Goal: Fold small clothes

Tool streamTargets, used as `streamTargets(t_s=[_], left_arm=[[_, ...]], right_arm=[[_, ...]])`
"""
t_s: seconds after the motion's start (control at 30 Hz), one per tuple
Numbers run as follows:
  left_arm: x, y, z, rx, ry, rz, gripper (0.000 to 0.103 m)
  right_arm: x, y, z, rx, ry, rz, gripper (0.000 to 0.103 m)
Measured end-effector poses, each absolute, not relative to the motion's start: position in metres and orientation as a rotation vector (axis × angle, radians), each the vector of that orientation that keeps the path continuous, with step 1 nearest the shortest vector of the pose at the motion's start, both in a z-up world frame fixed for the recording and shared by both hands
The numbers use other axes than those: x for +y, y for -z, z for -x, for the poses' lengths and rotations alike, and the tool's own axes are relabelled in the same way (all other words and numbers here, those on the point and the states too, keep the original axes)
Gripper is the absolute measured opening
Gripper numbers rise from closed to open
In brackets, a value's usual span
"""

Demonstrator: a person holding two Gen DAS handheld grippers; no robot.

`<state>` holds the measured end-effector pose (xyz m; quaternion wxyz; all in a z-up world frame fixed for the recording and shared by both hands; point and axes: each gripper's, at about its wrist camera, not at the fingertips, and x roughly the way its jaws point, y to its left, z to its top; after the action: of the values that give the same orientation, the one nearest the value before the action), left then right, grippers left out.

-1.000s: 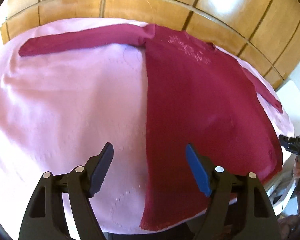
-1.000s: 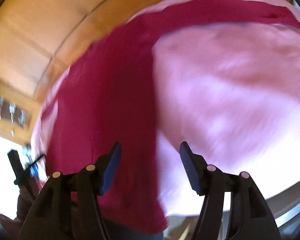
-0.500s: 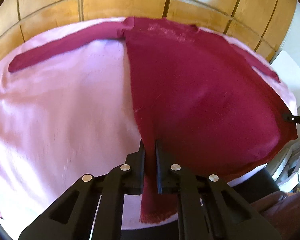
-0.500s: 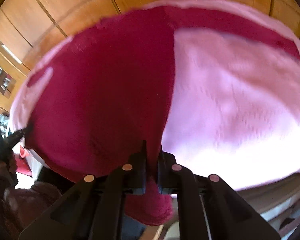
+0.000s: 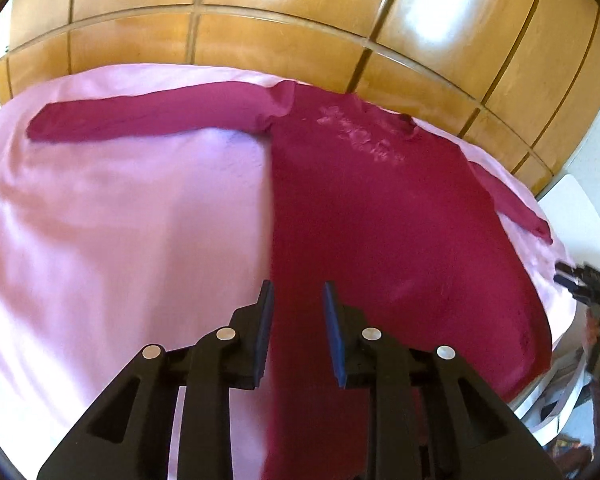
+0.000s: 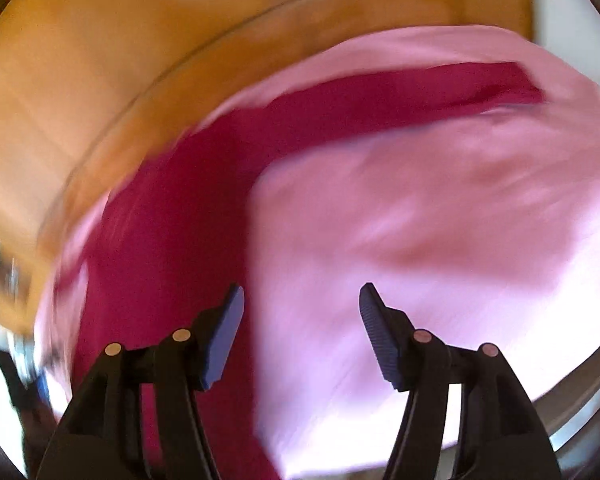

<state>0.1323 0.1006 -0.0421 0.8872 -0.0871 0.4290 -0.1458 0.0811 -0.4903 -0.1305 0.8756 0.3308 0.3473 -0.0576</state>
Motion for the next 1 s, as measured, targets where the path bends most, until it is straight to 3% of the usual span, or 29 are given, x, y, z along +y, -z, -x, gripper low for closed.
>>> streamTargets(t_s=[0.07, 0.13, 0.17, 0.43, 0.47, 0.57, 0.6, 1.0], left_arm=[[0.086, 0.042, -0.140, 0.901, 0.327, 0.180, 0.028], [0.076, 0.041, -0.144, 0.902, 0.343, 0.177, 0.050], [0.067, 0.040, -0.146, 0.891, 0.349, 0.169, 0.051], [0.047, 0.046, -0.161, 0.946, 0.371, 0.135, 0.051], [0.047, 0.047, -0.164, 0.956, 0.365, 0.142, 0.051], [0.048, 0.049, -0.169, 0.963, 0.349, 0.157, 0.051], [0.048, 0.049, -0.169, 0.961, 0.349, 0.158, 0.051], [0.035, 0.043, -0.194, 0.932, 0.424, 0.201, 0.051]], right_arm=[[-0.537, 0.135, -0.093, 0.654, 0.221, -0.818, 0.059], [-0.569, 0.140, -0.106, 0.622, 0.311, -0.854, 0.058], [-0.587, 0.144, -0.113, 0.616, 0.369, -0.885, 0.055], [-0.676, 0.173, -0.153, 0.611, 0.570, -0.990, 0.043], [-0.680, 0.173, -0.159, 0.621, 0.580, -0.974, 0.037], [-0.692, 0.169, -0.172, 0.710, 0.600, -0.857, 0.010], [-0.690, 0.167, -0.175, 0.727, 0.598, -0.819, 0.007], [-0.530, 0.032, -0.224, 0.527, 0.130, -0.568, 0.006]])
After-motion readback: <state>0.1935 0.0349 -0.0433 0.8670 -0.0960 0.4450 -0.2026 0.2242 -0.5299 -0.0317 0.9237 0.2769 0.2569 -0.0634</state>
